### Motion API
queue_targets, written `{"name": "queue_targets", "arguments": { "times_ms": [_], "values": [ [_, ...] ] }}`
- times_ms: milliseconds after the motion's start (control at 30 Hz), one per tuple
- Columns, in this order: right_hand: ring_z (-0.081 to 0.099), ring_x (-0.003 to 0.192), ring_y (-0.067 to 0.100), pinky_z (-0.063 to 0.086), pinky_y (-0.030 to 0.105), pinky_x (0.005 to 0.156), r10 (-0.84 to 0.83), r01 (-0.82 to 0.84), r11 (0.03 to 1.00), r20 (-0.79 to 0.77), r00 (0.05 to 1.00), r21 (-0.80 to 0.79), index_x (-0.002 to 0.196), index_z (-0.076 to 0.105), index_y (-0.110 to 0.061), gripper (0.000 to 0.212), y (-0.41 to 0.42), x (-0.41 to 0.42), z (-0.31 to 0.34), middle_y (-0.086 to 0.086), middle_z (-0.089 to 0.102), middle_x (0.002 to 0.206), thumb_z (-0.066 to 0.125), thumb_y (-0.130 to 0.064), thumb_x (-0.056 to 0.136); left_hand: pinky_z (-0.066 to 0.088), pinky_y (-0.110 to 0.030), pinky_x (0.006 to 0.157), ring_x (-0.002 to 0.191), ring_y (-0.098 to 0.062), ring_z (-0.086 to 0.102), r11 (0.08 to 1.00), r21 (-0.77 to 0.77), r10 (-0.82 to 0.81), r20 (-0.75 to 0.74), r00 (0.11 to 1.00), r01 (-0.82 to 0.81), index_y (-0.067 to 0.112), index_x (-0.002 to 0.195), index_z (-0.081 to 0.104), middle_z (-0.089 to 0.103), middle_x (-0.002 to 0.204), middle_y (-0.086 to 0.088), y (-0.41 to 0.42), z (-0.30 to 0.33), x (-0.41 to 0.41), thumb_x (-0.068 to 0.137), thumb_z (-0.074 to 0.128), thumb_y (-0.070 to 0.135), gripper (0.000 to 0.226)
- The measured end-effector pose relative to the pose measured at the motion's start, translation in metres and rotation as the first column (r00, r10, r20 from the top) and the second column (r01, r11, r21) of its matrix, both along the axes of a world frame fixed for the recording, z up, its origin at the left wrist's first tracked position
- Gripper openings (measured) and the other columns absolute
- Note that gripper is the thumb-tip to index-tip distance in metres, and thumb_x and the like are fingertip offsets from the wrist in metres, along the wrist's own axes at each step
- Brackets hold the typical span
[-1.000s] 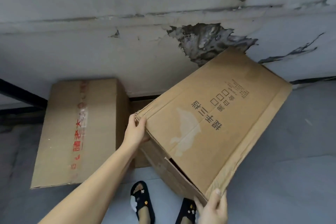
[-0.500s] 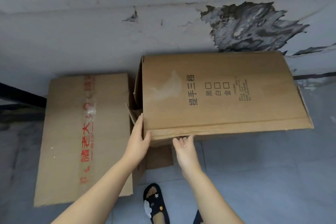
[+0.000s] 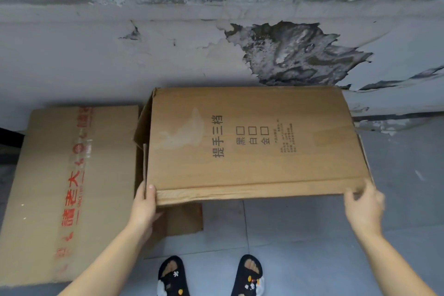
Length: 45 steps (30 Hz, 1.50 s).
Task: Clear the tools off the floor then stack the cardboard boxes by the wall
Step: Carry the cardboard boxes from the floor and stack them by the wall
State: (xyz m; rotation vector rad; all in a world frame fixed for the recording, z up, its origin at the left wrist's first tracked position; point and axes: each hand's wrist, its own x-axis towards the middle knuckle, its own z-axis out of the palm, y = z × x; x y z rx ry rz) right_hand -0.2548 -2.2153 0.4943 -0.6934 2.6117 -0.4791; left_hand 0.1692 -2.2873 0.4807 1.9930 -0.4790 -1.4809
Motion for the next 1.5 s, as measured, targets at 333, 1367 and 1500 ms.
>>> {"name": "queue_targets", "arguments": {
  "times_ms": [333,1367,1500],
  "values": [
    [0.056,0.096,0.031,0.05,0.017,0.04,-0.11,0.142,0.988,0.396,0.912,-0.053,0.127,0.05,-0.01,0.065,-0.031,-0.094,-0.06,0.012,0.058,0.116,0.055,-0.059,0.084,0.044,-0.04,0.096,0.125,-0.025,0.047,0.994,-0.087,0.063,0.018,0.998,-0.062,0.019,0.148,0.027,0.038,0.147,-0.005,0.021,-0.014,0.008,0.095,0.054,0.023,0.06],
    [0.026,0.136,0.003,0.022,0.018,0.103,0.546,-0.486,0.836,0.475,0.69,-0.255,0.142,0.028,-0.036,0.055,0.085,0.066,0.17,-0.011,0.032,0.148,0.052,-0.03,0.093,0.035,-0.027,0.104,0.128,-0.011,0.043,0.821,-0.132,-0.454,0.439,0.775,0.555,0.024,0.141,0.036,0.045,0.141,0.0,0.096,0.202,-0.002,0.095,0.052,0.023,0.049],
    [0.027,0.133,-0.009,0.023,0.018,0.106,0.608,-0.509,0.791,0.53,0.591,-0.339,0.128,0.027,-0.058,0.05,0.144,0.107,0.245,-0.027,0.033,0.142,0.051,-0.045,0.086,0.042,-0.012,0.092,0.106,0.012,0.054,0.745,-0.237,-0.538,0.339,0.772,0.623,0.044,0.12,0.045,0.059,0.121,0.016,0.159,0.277,-0.003,0.093,0.053,0.016,0.04]
  ]
}}
